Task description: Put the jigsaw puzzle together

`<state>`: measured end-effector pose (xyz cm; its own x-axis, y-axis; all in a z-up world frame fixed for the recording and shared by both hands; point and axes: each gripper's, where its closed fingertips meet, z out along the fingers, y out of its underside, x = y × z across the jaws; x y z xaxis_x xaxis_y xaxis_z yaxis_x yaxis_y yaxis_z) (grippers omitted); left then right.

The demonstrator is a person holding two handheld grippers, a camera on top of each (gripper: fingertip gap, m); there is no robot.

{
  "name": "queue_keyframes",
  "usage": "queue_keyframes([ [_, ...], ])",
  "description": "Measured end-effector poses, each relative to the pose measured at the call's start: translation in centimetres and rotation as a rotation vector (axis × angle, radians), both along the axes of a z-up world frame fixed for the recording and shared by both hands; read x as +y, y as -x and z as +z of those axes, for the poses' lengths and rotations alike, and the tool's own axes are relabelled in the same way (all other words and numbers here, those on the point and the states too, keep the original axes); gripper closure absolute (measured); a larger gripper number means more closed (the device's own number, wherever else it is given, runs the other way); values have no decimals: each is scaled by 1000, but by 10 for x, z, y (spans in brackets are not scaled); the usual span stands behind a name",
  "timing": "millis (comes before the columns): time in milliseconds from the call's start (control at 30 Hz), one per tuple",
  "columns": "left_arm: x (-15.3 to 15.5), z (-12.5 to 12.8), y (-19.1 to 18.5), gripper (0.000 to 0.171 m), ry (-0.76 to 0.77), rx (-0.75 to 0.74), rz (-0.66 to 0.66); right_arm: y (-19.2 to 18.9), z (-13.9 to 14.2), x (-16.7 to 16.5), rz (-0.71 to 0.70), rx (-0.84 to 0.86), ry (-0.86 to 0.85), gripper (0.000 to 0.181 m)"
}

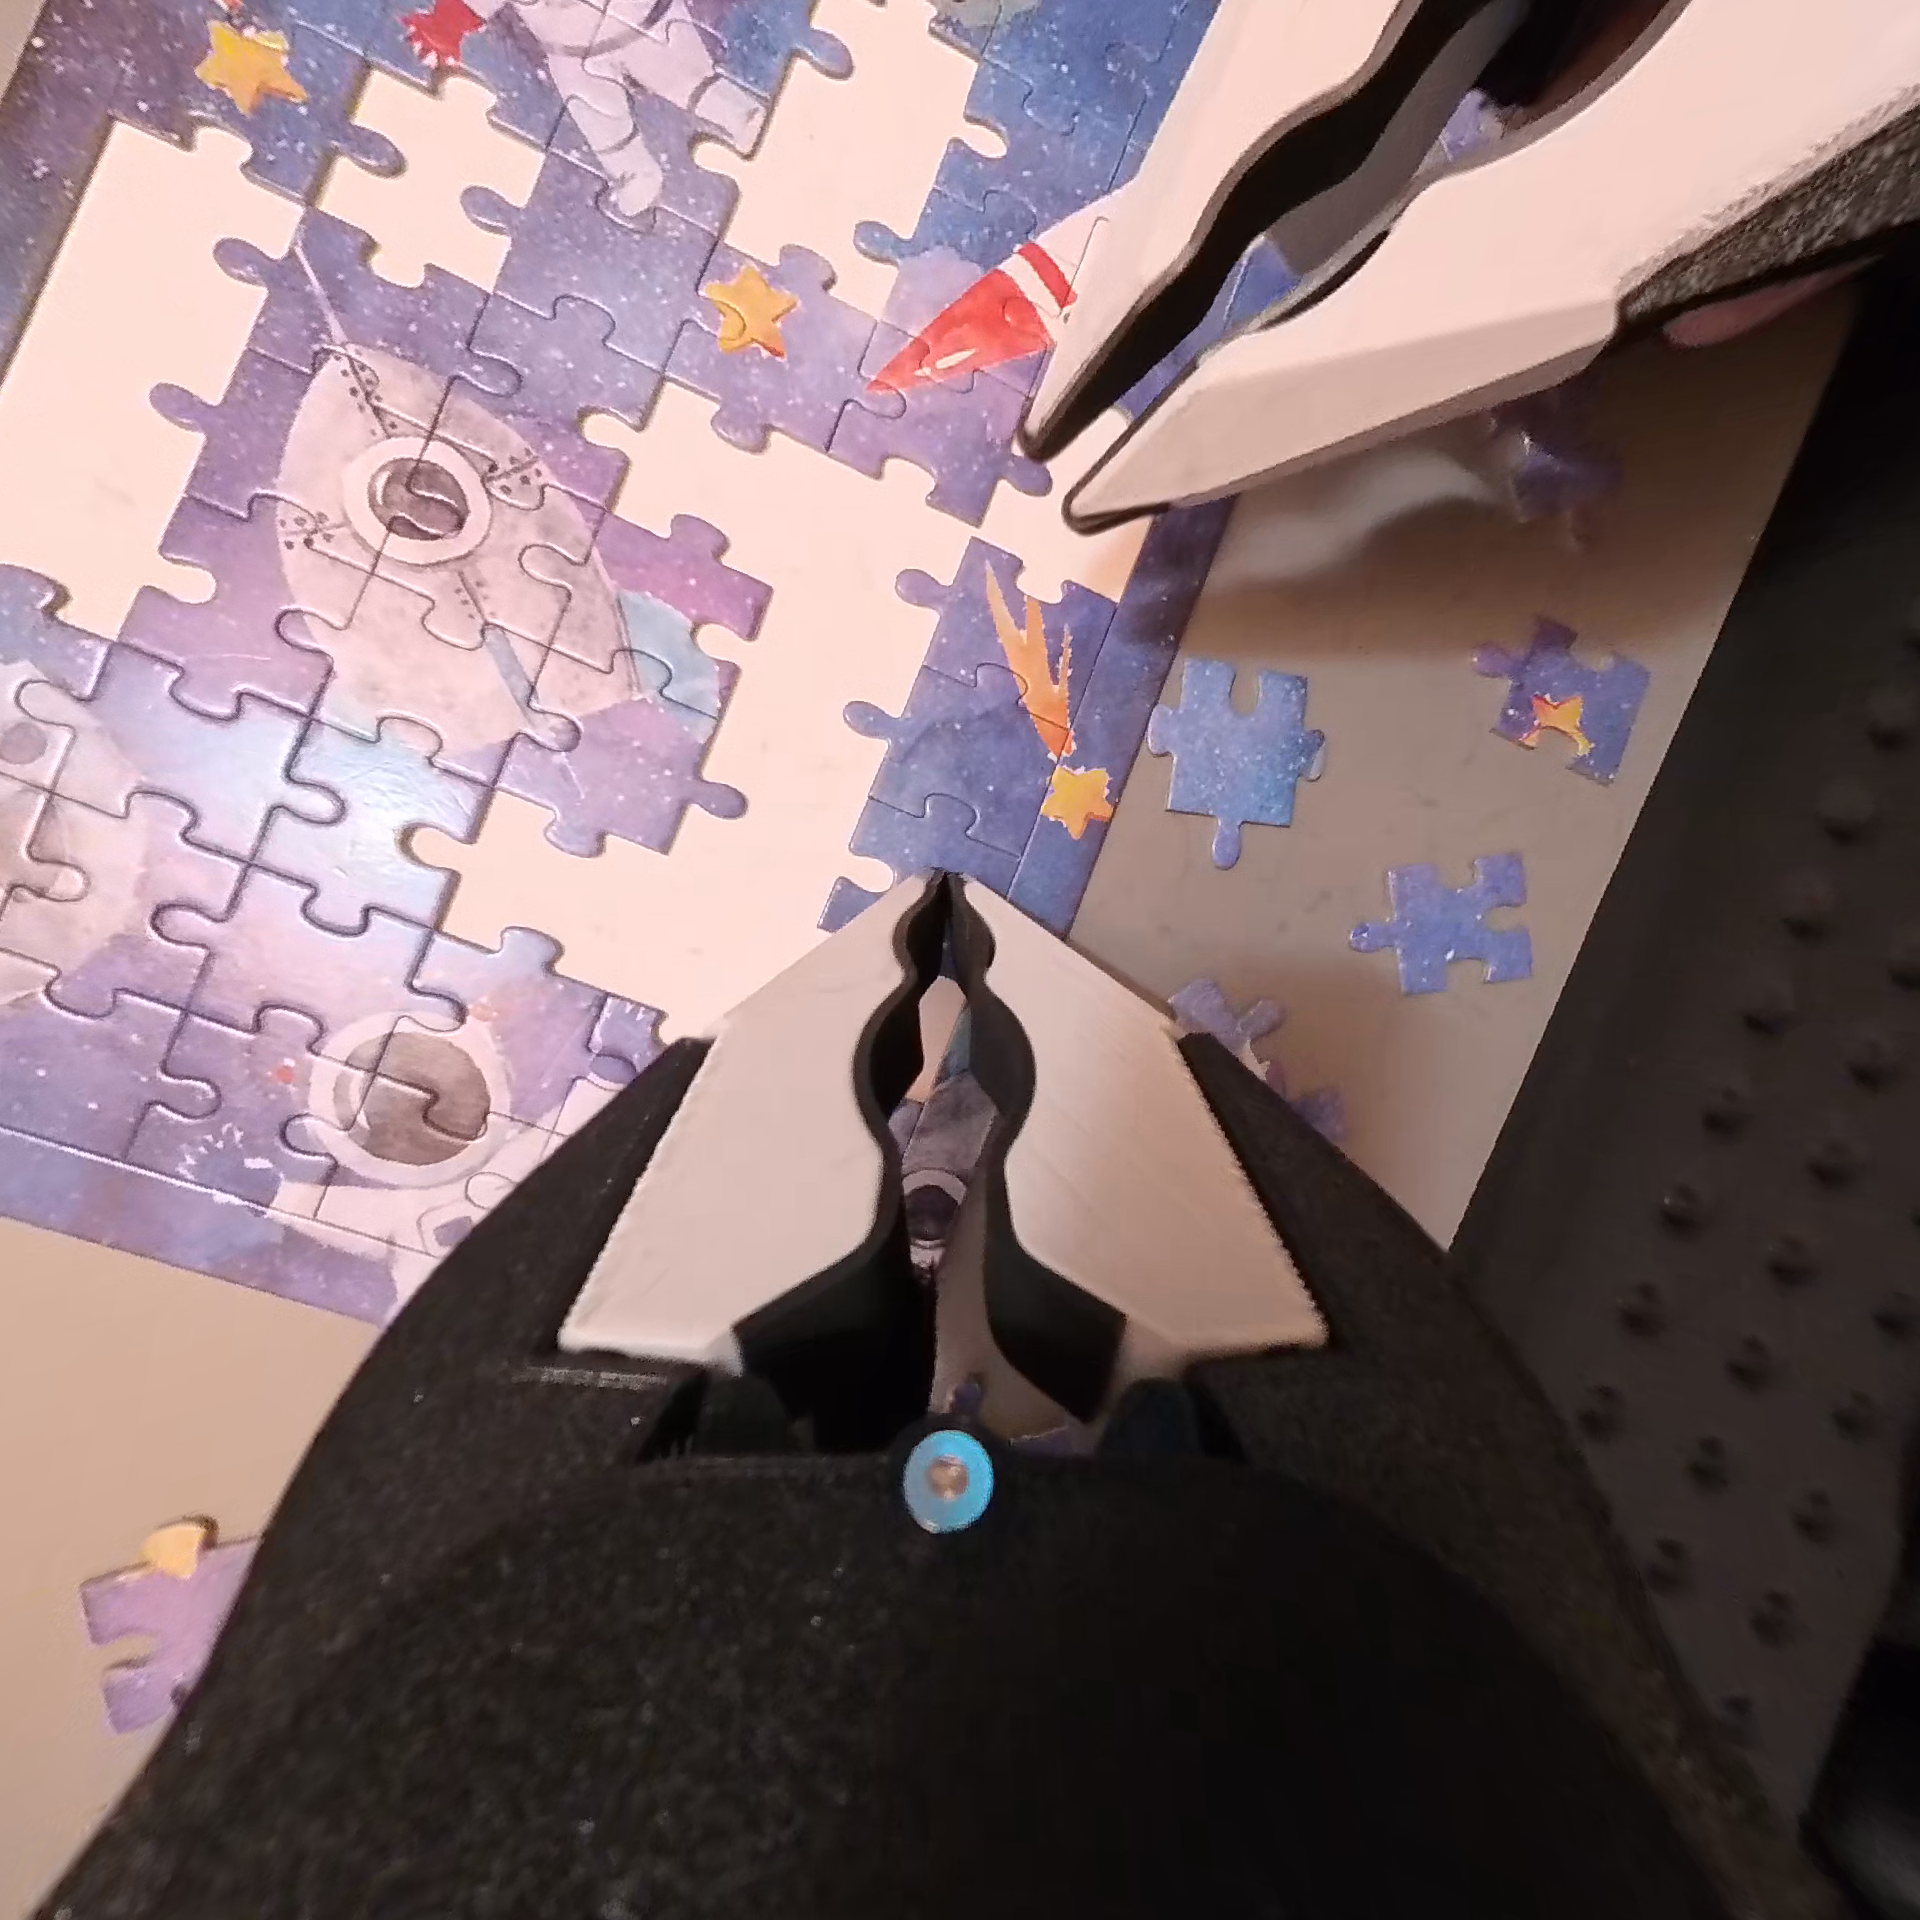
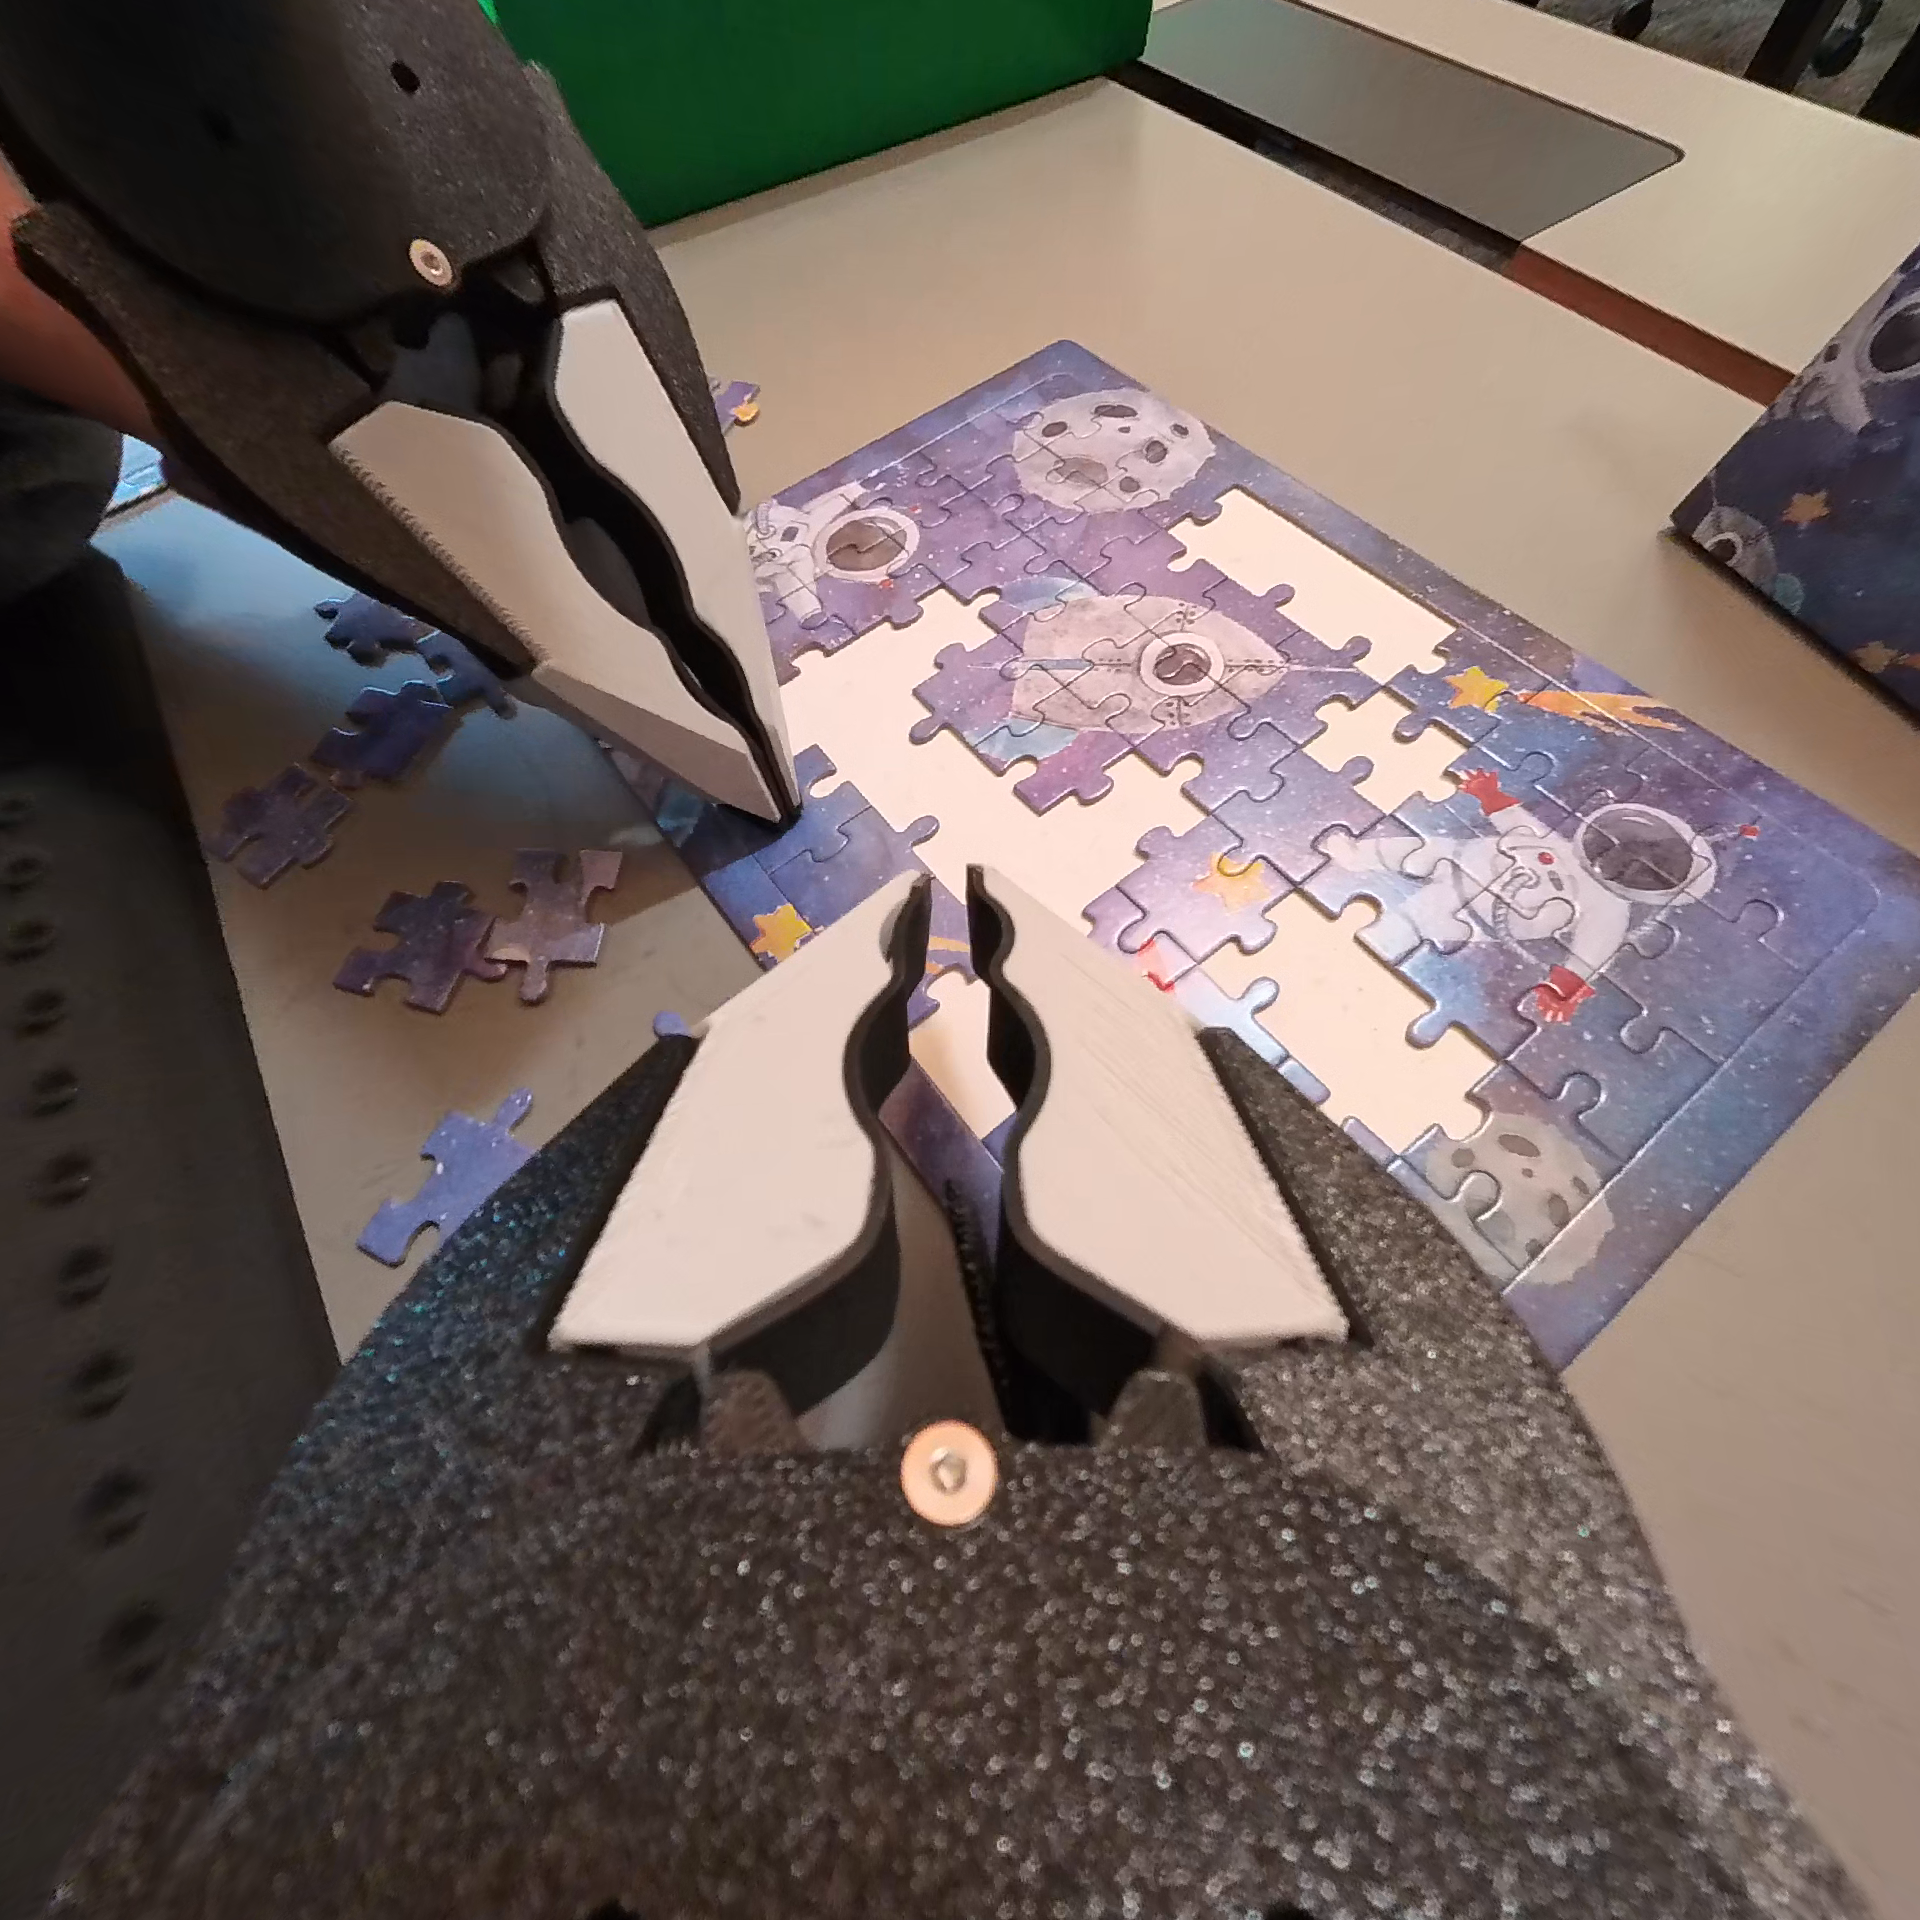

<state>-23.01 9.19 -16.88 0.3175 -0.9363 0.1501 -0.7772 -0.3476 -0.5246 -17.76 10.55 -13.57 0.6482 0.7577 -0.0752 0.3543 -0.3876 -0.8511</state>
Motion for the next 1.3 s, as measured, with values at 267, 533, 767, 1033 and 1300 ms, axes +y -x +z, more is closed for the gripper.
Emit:
queue_keyframes([
  [267,-8,12,35,171,21,-33,178,18,-7,-10,108,-24,64,181],
  [533,-19,0,34,171,19,-73,251,48,-25,-10,166,-193,8,181],
  [767,-19,0,34,171,59,-156,267,50,-32,-9,161,-295,-51,181],
  [1033,-18,1,34,171,131,-221,271,59,-29,-29,278,-230,7,181],
  [1300,-18,1,34,171,128,-209,268,68,-16,-16,246,-203,-54,181],
])
